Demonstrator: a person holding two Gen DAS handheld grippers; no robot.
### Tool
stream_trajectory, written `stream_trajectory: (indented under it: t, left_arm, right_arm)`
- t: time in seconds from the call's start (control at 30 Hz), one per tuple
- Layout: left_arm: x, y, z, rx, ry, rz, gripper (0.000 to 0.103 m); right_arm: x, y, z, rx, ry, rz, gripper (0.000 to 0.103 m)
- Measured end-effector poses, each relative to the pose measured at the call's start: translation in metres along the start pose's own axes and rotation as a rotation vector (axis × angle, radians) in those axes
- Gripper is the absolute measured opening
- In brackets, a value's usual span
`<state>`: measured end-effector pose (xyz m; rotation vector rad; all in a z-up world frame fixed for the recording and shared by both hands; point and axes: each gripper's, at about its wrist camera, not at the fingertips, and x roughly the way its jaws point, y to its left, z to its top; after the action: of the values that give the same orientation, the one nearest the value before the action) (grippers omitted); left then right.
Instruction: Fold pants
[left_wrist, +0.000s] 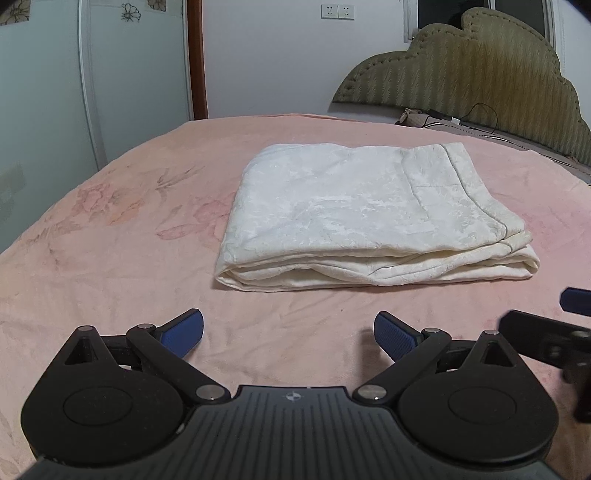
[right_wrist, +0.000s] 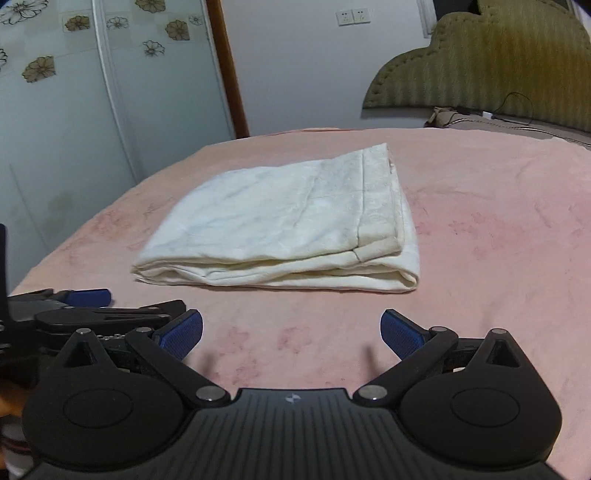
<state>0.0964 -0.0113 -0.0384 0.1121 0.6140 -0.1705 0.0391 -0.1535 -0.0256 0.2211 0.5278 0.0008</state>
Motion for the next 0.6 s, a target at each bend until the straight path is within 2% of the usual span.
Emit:
stream_trajectory:
  t: [0.17,0.47,0.6]
  left_arm:
    - [0.001,-0.007,-0.003,0.038,-0.005,0.009,0.101]
    - [0.004,-0.01,-0.006,0.049,0.007,0.018,0.103]
    - [0.005,-0.007,-0.006,0.04,0.011,0.023,0.103]
  right_arm:
    - [0.009,0.006,-0.007,-0.074,0.007,-0.036,0.103]
    - [0.022,-0.003,-0.015,-0.032,0.07,-0.042,0.103]
    - [0.025,0.0,-0.014,-0.046,0.072,-0.04,0.103]
